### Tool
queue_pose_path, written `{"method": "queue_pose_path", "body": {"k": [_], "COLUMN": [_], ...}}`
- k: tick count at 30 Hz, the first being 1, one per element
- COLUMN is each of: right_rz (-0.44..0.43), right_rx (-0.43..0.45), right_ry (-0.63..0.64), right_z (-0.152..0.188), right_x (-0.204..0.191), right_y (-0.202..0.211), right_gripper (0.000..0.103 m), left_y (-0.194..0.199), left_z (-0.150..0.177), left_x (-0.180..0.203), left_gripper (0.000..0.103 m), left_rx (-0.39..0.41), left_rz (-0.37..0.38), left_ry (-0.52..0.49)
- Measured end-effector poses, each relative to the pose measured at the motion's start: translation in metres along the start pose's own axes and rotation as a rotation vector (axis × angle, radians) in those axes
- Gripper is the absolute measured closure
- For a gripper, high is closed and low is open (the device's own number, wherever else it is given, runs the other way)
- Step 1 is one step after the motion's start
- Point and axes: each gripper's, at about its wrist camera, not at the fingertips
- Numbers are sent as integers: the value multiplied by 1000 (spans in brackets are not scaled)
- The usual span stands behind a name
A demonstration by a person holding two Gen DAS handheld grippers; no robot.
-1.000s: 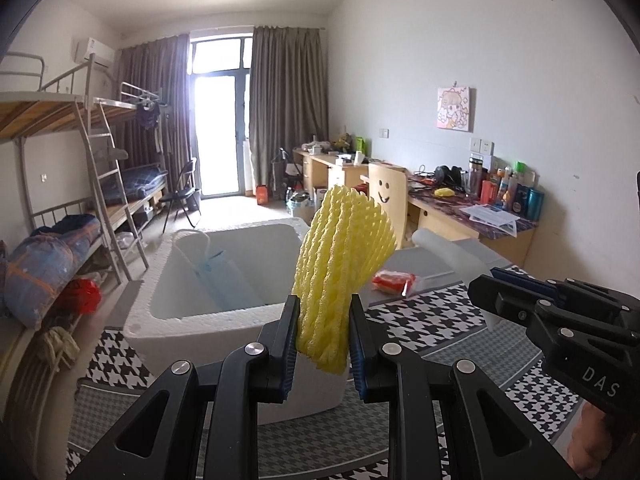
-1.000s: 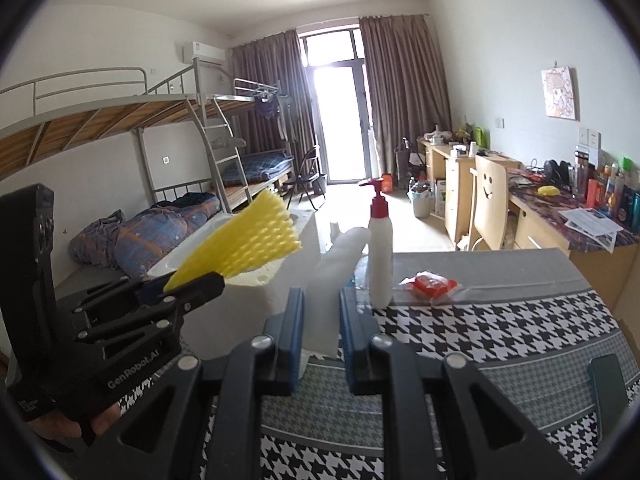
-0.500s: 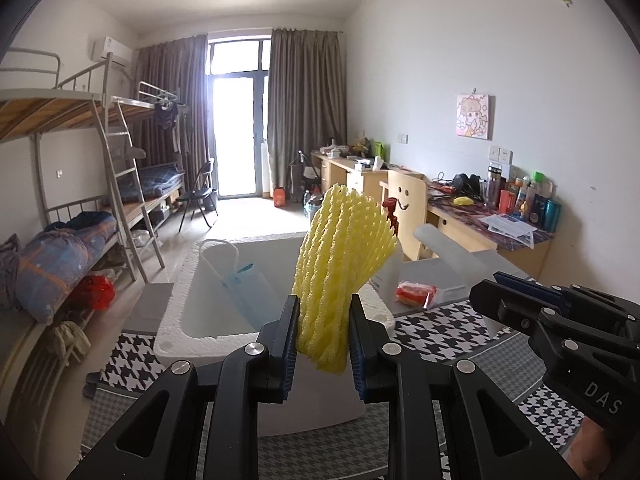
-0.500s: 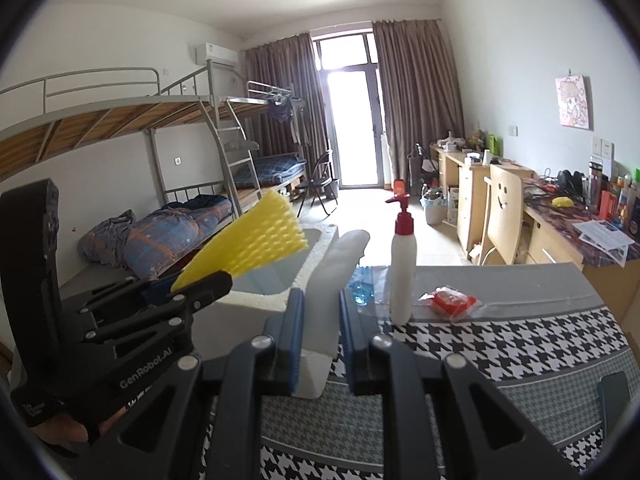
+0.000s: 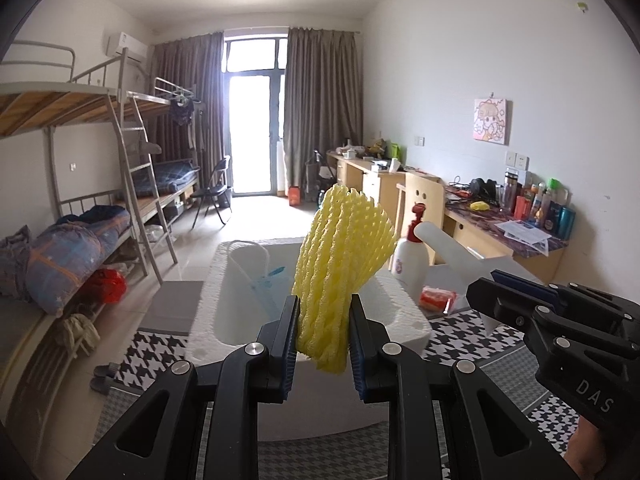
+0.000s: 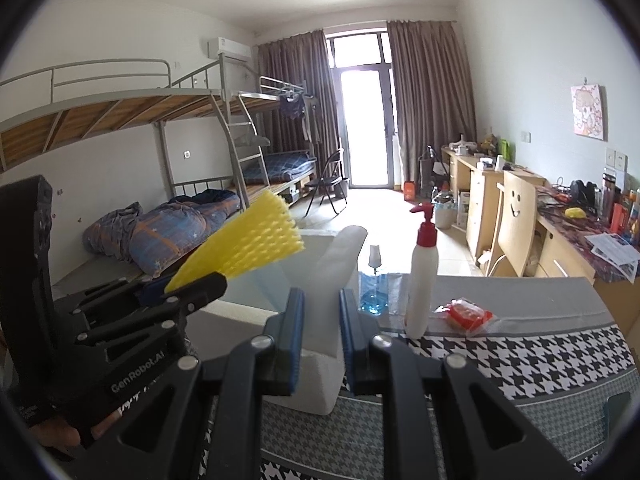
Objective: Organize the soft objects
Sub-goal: 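Carry both items over the white foam box with both tools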
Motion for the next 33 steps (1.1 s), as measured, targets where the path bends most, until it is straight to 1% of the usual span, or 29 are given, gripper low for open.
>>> {"method": "queue_pose_path", "body": {"k": [6, 13, 22, 28, 33], "right_rz": [-13, -27, -39, -28, -19], "right_rx": [-3, -4, -1, 0, -12], "right_ry": [5, 18, 31, 36, 29], "right_z": [-2, -5, -12, -13, -15], "right_x": [-2, -7, -9, -10, -9], "right_y": [-4, -8, -15, -16, -21], "right_gripper": [82, 82, 82, 82, 82], "left_y": [-6, -16, -25, -33, -45], "left_z": [-6, -11, -17, -22, -24], "left_x": [-6, -9, -9, -8, -8], "left_gripper": [79, 79, 79, 79, 79], "left_rx": [-2, -26, -36, -44, -68], "left_rz": [-21, -23, -47, -66, -82], "left_ry": [7, 18, 9, 8, 12]}}
Point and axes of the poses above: each gripper's, at about its wrist camera, not at the fingertips, and y roughly against the way its jaws point, x to its right, z to its underside, and after that the axes turned 11 degrees about -z, right-handed
